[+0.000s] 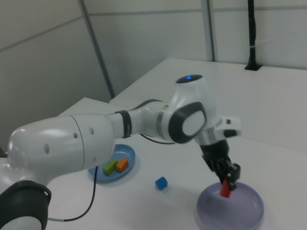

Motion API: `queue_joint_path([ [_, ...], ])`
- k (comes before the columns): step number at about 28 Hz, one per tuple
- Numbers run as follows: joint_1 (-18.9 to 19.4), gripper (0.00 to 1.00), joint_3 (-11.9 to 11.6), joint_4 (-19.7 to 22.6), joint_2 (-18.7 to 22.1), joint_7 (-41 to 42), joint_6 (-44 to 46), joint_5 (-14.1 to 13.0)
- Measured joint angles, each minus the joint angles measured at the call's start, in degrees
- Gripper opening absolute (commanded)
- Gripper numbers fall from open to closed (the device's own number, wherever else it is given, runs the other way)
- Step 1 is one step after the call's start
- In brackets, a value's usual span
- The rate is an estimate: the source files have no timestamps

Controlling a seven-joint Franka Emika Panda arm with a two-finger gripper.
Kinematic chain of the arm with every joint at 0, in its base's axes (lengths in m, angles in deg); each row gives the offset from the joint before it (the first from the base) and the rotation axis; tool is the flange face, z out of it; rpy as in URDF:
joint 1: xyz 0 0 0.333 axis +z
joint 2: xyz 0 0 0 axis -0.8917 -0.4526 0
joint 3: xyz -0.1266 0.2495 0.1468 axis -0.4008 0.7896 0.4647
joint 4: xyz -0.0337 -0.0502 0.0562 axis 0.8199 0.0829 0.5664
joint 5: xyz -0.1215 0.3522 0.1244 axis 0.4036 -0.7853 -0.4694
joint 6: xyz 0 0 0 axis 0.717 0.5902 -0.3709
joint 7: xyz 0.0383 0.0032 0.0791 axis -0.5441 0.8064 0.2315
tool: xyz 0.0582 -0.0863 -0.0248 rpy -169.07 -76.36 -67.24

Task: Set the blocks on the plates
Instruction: 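Carry the red cylinder onto the lavender plate and release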

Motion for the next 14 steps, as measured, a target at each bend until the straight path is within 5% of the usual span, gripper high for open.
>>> queue_joint_path([
  [1,-0.6,0.63,-0.01,0.04,-0.14,0.64,0.0,0.09],
  [9,-1.15,0.78,0.09,0.49,-2.55,1.61,-0.52,3.62],
  [12,-0.55,1.0,0.2,0.5,-3.47,1.59,-1.22,3.89],
  [14,-0.29,1.0,0.23,0.5,-3.71,1.59,-1.3,3.92],
])
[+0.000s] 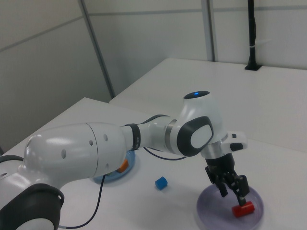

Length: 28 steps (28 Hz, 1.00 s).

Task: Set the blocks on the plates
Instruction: 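Carry the red cylinder onto the lavender plate and release, then move the gripper down to the blue cube and grasp it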

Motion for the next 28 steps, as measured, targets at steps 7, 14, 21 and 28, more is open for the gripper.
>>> queue_joint_path([
  [7,0.98,1.0,0.61,-0.34,0.22,0.0,-0.16,0.0],
  [14,5.84,1.0,1.11,-0.5,1.93,-2.83,0.03,-2.06],
  [21,13.59,1.0,1.28,-0.09,2.2,-6.13,4.21,-3.01],
  [28,19.32,1.0,1.28,1.82,2.06,-12.02,7.89,-3.49],
])
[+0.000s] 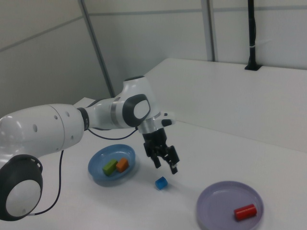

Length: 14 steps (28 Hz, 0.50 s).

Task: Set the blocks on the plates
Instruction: 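Move the gripper down to the blue cube and grasp it, then carry the blue cube onto the lavender plate and release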

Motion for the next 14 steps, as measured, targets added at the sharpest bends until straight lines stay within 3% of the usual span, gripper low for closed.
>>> queue_joint_path([
  [7,2.33,0.98,-0.01,2.81,-0.36,-2.54,0.02,0.0],
  [11,2.53,0.69,-0.01,3.24,-0.94,-2.54,0.02,0.0],
  [12,2.56,0.53,-0.01,3.28,-1.1,-2.54,0.02,0.0],
  [14,2.6,0.34,-0.01,3.34,-1.45,-2.54,0.02,0.01],
])
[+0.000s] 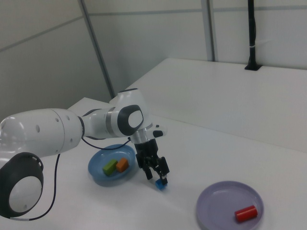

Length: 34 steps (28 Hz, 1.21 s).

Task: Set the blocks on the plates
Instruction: 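Carry the blue cube onto the lavender plate and release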

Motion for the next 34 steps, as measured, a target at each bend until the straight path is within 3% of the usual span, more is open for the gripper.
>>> queue_joint_path([
  [3,0.05,0.0,0.0,0.01,-0.18,0.0,0.0,0.0],
  [22,-0.8,0.0,-0.94,-1.71,0.19,1.16,-0.04,0.0],
  [26,-3.09,0.0,-1.16,-3.36,0.76,1.37,-0.05,-0.03],
  [34,-12.82,0.0,-1.47,-5.35,2.06,5.96,-3.08,-0.88],
])
